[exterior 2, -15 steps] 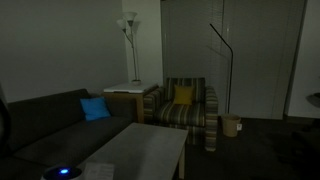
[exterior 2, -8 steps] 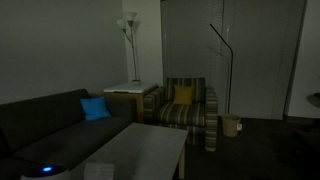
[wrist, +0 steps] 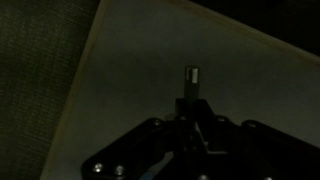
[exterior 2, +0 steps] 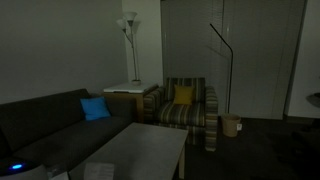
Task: Put the spoon in the middle of the mug and the thing at the middle of the table
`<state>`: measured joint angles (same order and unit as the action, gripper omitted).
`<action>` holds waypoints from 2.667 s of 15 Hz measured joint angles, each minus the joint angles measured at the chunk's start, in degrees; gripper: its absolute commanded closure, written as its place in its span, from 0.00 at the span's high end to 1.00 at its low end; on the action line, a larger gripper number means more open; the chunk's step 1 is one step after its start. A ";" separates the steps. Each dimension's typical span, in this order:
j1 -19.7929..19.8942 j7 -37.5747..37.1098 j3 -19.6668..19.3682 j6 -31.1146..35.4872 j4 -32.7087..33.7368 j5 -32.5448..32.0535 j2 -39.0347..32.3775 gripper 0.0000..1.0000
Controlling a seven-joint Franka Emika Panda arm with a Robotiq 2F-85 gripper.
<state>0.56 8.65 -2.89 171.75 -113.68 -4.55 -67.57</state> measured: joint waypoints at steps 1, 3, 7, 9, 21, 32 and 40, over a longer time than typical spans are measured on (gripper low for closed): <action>-1.00 -0.41 -0.53 0.95 -1.12 -0.01 0.52 0.04; -3.40 -1.32 -1.93 2.15 -3.09 -0.02 1.56 0.04; -9.17 -3.96 -5.64 2.73 -5.15 -0.02 3.16 0.04; -12.32 -5.75 -7.88 2.73 -5.57 -0.02 3.73 0.04; -24.23 -6.28 -15.27 18.92 -13.31 -2.31 6.47 0.04; -22.17 4.00 -14.26 26.48 -11.27 -2.59 7.11 0.15; -22.04 4.05 -14.17 26.36 -11.20 -2.50 7.05 0.04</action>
<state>-21.48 12.70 -17.06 198.11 -124.89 -7.05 -60.52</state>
